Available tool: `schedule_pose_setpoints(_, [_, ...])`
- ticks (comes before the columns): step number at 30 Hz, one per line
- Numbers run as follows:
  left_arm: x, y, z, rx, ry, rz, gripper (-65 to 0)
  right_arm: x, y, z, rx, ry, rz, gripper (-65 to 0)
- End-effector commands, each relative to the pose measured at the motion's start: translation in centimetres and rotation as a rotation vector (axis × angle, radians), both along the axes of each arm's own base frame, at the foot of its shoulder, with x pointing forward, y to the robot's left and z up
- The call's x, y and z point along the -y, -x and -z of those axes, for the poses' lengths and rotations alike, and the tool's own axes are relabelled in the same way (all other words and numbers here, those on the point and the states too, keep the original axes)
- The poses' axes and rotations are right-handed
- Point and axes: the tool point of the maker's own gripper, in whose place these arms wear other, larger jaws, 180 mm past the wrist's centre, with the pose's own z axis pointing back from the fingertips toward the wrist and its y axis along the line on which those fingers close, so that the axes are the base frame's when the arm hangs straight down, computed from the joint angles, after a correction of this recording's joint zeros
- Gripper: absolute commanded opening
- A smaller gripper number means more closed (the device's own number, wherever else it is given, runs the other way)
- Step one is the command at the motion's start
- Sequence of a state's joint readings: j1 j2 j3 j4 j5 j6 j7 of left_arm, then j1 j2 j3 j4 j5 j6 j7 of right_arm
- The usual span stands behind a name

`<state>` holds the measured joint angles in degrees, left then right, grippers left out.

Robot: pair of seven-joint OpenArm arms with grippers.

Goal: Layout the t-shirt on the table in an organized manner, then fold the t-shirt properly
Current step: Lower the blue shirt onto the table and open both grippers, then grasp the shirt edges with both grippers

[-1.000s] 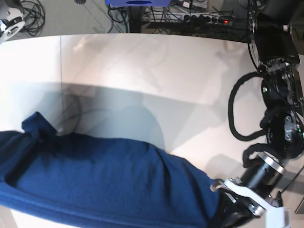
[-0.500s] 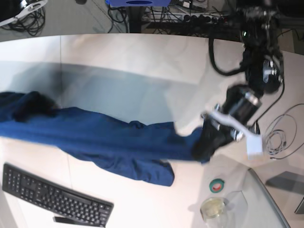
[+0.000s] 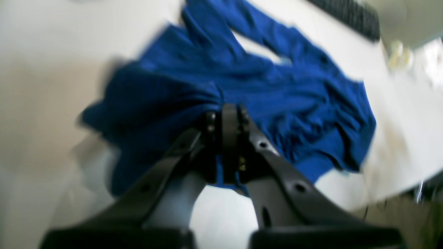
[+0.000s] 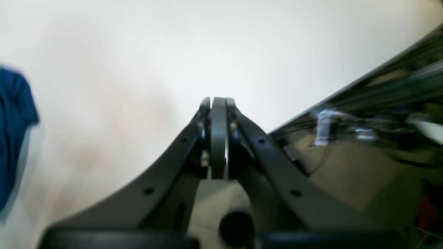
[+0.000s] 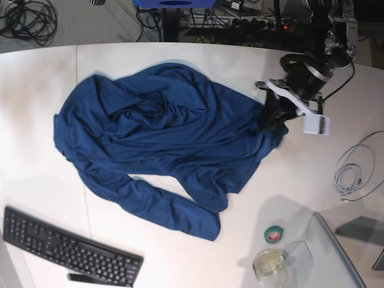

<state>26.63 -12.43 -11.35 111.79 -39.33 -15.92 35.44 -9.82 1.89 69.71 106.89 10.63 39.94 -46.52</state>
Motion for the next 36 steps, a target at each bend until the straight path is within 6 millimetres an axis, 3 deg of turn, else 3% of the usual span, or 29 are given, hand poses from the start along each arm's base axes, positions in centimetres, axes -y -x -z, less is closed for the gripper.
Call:
schedule_pose_setpoints(1, [0.5,-0.4,-0.7,0.037,-0.003,0.015,-65.0,-0.2,-1.6,0.1,0.027,-0.011,-0.045,-64.8])
schedule_pose_setpoints(3, [1.5,0.1,0.0,0.02,-0.034,0.052,-65.0,-2.1,-3.3,3.1,-0.022,-0.093,-0.127,-63.5])
schedule_pose_setpoints(5, [2.0,0.7,0.6,0.002,-0.044,0.068,-65.0,-4.3,-4.6,4.6,-0.048,-0.136,-0.199,-58.2])
schedule_pose_setpoints(10, [1.5,0.6,1.1,-0.009,-0.059,0.064,-65.0,-12.3,-5.1,7.9,-0.125,-0.256,-0.348,-32.6])
schedule_pose_setpoints(12, [-0.3,0.3,1.1,-0.005,-0.109,0.035,-65.0,-15.6,-5.3,8.9,-0.145,-0.293,-0.429,-23.4])
schedule_pose_setpoints(14, [-2.3,0.1,1.5,-0.009,-0.184,0.005,-65.0,-18.9,-6.1,9.2,-0.139,-0.311,-0.536,-23.7])
schedule_pose_setpoints(17, [-4.4,-0.1,2.3,-0.02,-0.316,-0.006,-65.0,-23.1,-7.4,9.1,-0.108,-0.331,-0.667,-32.9])
schedule_pose_setpoints(19, [-5.1,0.0,2.8,-0.028,-0.405,0.008,-65.0,-24.5,-8.4,8.8,-0.087,-0.336,-0.709,-39.9])
schedule_pose_setpoints(21, [-5.6,0.2,3.1,-0.035,-0.47,0.015,-65.0,-24.7,-9.5,9.0,-0.078,-0.348,-0.711,-44.6])
schedule_pose_setpoints(23, [-6.1,0.2,3.3,-0.038,-0.511,0.019,-65.0,-24.7,-10.0,10.5,-0.1,-0.388,-0.701,-47.7])
schedule_pose_setpoints(28, [-6.8,0.5,3.4,-0.048,-0.54,0.014,-65.0,-22.1,-10.8,13.8,-0.146,-0.433,-0.67,-50.4])
schedule_pose_setpoints(31, [-6.0,0.6,3.6,-0.05,-0.529,0.031,-65.0,-20.6,-11.7,15.1,-0.153,-0.456,-0.646,-50.4])
schedule_pose_setpoints(36, [-1.9,0.7,4.2,-0.042,-0.462,0.104,-65.0,-15.9,-15.0,15.6,-0.126,-0.452,-0.567,-50.3])
